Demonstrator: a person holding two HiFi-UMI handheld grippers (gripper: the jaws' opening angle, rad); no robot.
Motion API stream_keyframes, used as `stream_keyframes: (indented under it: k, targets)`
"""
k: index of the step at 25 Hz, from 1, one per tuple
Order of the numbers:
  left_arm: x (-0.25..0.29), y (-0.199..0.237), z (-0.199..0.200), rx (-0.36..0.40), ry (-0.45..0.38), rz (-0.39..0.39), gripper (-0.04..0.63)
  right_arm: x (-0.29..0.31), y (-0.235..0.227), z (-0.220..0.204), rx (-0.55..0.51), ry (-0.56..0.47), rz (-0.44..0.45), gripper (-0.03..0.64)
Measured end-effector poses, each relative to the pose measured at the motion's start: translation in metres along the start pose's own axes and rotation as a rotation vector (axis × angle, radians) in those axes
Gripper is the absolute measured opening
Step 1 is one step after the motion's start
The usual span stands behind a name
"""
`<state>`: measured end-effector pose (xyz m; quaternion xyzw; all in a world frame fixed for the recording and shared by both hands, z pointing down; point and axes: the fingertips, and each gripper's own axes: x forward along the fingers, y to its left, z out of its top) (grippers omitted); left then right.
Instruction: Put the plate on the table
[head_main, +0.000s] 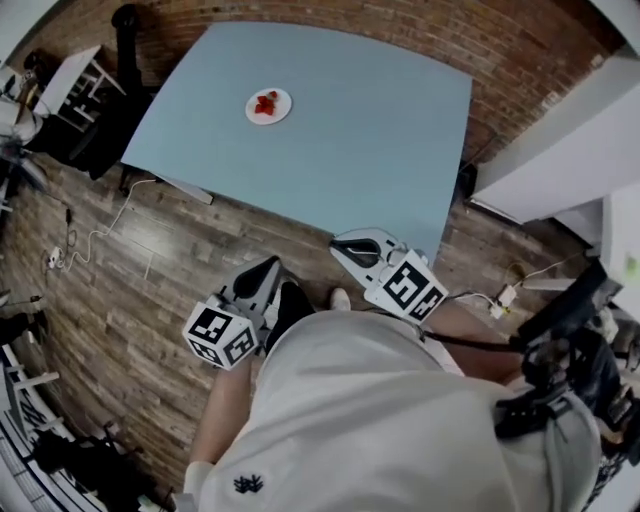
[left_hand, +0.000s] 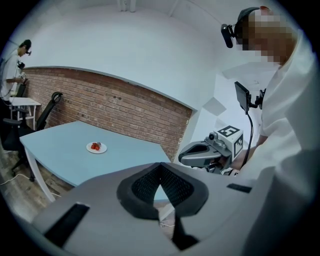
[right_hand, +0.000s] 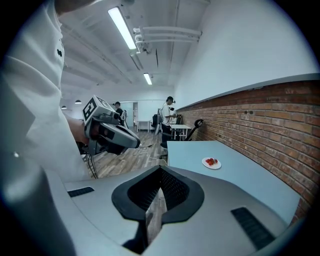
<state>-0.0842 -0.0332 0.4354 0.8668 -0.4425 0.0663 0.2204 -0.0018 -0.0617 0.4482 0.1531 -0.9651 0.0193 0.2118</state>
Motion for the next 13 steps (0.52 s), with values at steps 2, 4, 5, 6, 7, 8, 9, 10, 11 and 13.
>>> stream_keyframes:
  k: [2, 4, 5, 6, 7, 8, 9, 10, 11, 13]
  targets:
    - [0.001, -0.002, 0.001, 0.000, -0.001, -0.003, 0.002, -0.002, 0.001, 0.001, 0.000, -0.003, 0.001, 0.009]
    - [0.003, -0.005, 0.000, -0.001, 0.001, -0.010, 0.002, -0.004, 0.002, -0.001, -0.002, 0.000, -0.002, 0.009]
    - [0.003, -0.006, -0.001, 0.000, 0.002, -0.013, 0.002, -0.005, 0.003, -0.002, -0.002, 0.002, -0.004, 0.009]
    - [0.004, -0.007, -0.002, 0.001, 0.003, -0.017, 0.002, -0.006, 0.003, -0.003, -0.002, 0.003, -0.005, 0.009]
    - [0.003, -0.008, -0.003, 0.001, 0.003, -0.018, 0.002, -0.006, 0.005, -0.004, -0.002, 0.003, -0.006, 0.009]
    - [0.002, -0.007, -0.004, 0.001, 0.004, -0.017, 0.002, -0.005, 0.006, -0.004, -0.002, 0.004, -0.005, 0.009]
    - [0.001, -0.007, -0.005, 0.001, 0.003, -0.014, 0.002, -0.004, 0.008, -0.004, -0.004, 0.004, -0.003, 0.009]
    - [-0.001, -0.006, -0.005, 0.001, 0.002, -0.010, 0.002, -0.003, 0.009, -0.004, -0.007, 0.004, 0.000, 0.009]
    - [-0.003, -0.004, -0.005, 0.000, 0.001, -0.006, 0.002, -0.001, 0.010, -0.003, -0.010, 0.004, 0.003, 0.009]
    - [-0.007, -0.001, -0.006, -0.001, -0.002, 0.003, 0.002, 0.003, 0.012, -0.002, -0.017, 0.002, 0.010, 0.009]
